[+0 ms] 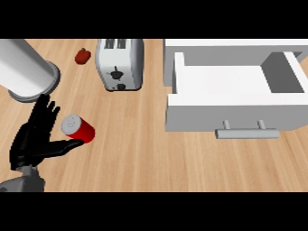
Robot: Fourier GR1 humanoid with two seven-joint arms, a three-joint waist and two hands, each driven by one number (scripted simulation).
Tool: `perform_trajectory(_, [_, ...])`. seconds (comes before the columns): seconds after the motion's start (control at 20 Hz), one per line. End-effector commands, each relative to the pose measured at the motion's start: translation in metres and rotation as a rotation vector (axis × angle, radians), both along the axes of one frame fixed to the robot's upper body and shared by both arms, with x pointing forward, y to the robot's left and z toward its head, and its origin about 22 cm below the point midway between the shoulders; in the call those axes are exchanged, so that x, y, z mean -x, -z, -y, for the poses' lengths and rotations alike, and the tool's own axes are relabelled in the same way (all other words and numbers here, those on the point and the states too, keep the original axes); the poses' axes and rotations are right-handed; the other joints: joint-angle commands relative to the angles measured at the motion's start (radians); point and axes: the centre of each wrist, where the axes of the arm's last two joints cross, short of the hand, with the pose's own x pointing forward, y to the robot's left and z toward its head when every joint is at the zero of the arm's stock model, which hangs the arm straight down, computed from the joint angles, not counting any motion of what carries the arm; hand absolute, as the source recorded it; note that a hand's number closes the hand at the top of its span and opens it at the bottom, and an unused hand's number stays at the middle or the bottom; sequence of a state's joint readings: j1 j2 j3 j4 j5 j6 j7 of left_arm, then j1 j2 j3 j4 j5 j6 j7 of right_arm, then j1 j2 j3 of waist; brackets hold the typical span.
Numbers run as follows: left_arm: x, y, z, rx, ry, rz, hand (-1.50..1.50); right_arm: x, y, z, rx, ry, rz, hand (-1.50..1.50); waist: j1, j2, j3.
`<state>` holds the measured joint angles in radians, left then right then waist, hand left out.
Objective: Pick up the can, place it into the drawer and close the drawer
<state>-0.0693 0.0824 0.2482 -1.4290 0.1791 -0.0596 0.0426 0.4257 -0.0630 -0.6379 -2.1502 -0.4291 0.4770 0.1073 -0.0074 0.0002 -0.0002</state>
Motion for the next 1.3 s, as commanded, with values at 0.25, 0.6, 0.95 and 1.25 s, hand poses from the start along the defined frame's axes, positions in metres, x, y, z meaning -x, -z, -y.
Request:
perform_trajectory(0.25, [0.019,0.044,-0.019,-0.015,-0.038,-0.025,-1.5,0.002,0.001,0.0,0.001,0.022,-0.006,-1.5,0.003,-0.001,0.0])
perform_trajectory(0.6, [0.014,0.071,-0.044,0.0,-0.03,-0.055,-1.5,-0.002,-0.013,0.014,-0.006,0.005,0.017,-1.5,0.002,0.0,0.0])
perform_trajectory(0.95, [0.007,0.106,-0.032,0.046,-0.038,-0.079,-1.5,0.017,-0.013,-0.004,0.004,-0.014,0.007,-1.5,-0.003,0.001,-0.001])
perform_trajectory(1.25, [0.0,0.117,-0.022,0.084,-0.02,-0.081,-1.5,0.004,-0.013,0.002,0.016,0.014,0.007,-1.5,-0.001,0.001,0.0])
